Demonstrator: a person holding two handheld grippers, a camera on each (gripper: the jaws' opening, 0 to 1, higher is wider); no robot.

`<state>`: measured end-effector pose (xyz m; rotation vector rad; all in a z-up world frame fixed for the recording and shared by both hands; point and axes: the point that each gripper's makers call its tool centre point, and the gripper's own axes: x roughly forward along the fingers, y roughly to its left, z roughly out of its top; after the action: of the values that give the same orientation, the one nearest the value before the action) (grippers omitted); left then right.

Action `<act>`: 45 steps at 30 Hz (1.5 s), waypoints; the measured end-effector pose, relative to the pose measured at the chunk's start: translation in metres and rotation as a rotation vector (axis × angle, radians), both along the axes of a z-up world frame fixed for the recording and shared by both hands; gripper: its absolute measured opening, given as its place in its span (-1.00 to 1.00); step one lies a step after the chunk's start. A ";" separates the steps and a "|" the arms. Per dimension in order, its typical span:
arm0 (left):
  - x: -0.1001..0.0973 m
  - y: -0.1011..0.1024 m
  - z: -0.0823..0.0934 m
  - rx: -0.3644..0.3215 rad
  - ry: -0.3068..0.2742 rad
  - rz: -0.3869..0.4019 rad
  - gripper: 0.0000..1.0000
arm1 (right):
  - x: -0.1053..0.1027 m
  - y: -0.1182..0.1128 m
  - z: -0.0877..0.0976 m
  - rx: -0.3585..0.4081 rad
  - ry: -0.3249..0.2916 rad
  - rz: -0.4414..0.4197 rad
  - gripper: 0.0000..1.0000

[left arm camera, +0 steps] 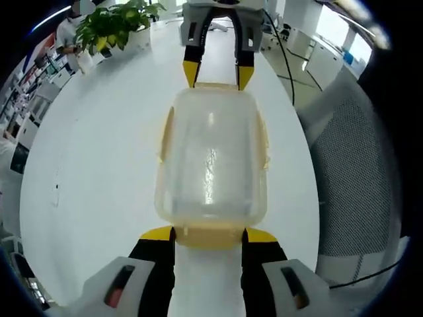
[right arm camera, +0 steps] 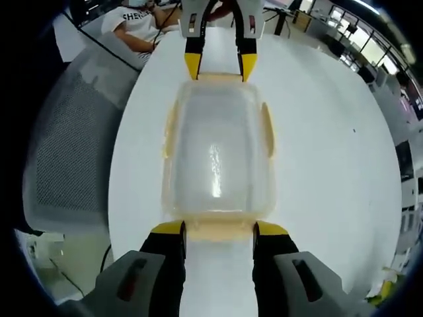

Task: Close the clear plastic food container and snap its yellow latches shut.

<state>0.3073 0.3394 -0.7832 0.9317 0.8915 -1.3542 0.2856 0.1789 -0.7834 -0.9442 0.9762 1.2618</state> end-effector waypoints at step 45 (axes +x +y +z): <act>-0.009 -0.024 -0.004 -0.024 0.027 0.012 -0.34 | -0.005 -0.025 -0.008 0.011 0.011 0.000 -0.27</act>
<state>0.2987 0.3155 -0.7876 0.8901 0.8978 -1.3672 0.2809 0.1538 -0.7916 -0.9291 0.9768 1.2725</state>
